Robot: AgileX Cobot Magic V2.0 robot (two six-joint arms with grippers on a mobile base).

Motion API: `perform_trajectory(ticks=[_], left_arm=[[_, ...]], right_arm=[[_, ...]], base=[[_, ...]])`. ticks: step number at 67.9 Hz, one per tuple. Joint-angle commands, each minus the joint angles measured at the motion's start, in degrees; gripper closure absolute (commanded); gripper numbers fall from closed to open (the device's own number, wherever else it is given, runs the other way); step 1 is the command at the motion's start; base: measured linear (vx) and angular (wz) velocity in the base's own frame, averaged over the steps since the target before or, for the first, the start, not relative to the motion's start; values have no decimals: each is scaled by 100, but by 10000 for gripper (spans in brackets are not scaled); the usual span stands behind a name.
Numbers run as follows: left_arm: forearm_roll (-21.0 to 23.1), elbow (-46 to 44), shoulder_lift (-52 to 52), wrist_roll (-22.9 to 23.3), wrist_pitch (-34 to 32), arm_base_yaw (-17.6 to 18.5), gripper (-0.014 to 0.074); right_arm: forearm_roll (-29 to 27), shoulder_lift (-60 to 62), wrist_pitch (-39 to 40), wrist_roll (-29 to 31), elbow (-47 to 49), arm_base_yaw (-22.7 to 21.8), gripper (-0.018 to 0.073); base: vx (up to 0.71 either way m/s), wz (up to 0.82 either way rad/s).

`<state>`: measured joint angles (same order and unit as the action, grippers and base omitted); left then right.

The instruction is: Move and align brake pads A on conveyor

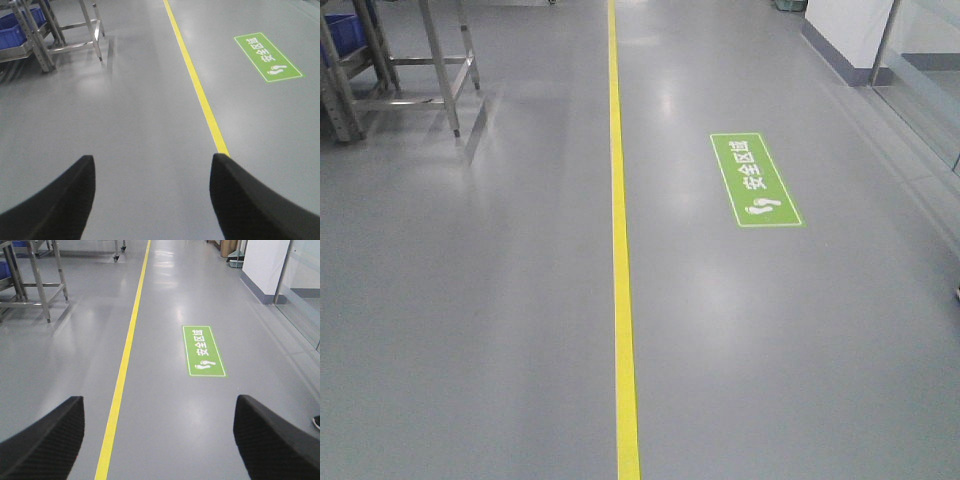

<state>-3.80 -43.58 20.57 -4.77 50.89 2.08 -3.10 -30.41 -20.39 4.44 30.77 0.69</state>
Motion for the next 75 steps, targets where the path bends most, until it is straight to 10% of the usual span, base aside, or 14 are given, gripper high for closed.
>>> perform_trajectory(ticks=[1, 75], left_arm=[[-8, -103, 63, 0, -349, 25, 136], [-7, -103, 63, 0, -350, 25, 136]], right_arm=[[23, -27, 416, 21, 150, 0, -33], [23, -9, 416, 21, 150, 0, -33]], base=[[78, -5], [83, -1]])
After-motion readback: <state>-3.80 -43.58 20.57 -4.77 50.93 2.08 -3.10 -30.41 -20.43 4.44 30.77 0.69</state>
